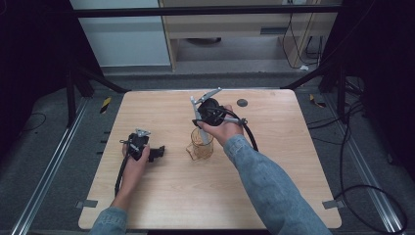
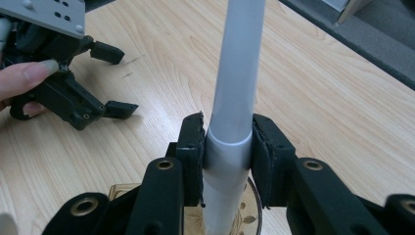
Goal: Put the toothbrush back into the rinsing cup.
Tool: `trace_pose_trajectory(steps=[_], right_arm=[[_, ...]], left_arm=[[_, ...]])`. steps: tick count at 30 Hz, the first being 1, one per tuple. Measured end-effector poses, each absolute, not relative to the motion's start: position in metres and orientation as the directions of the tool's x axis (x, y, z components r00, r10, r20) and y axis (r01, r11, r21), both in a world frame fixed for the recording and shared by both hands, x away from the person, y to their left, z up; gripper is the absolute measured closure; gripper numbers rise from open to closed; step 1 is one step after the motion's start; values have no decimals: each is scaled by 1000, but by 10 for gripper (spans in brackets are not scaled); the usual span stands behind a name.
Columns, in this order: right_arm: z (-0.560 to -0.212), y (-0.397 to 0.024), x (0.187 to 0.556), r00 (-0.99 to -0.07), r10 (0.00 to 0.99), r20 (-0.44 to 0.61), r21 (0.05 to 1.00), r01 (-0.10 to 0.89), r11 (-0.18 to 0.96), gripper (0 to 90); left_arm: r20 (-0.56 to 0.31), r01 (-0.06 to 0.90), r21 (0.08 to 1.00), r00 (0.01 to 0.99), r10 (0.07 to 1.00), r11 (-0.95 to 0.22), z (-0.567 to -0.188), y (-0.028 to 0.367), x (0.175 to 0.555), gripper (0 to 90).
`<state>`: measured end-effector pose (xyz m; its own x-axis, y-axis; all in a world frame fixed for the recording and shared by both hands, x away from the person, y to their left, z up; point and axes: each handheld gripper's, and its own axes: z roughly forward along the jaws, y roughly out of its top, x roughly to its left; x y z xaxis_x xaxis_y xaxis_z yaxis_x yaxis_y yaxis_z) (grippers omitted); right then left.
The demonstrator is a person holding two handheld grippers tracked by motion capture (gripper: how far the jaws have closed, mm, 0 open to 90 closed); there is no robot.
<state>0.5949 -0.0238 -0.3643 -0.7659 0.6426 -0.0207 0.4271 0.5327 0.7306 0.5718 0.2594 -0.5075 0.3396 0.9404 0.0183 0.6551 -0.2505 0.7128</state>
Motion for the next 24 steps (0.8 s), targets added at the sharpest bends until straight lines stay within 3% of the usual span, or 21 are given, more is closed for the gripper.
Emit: trace_pose_trajectory(steps=[24], right_arm=[[-372,-20,597,-768,641,-7,713,445,541,679]], left_arm=[[18,655,713,340,940,-251,-507,259,572,0]])
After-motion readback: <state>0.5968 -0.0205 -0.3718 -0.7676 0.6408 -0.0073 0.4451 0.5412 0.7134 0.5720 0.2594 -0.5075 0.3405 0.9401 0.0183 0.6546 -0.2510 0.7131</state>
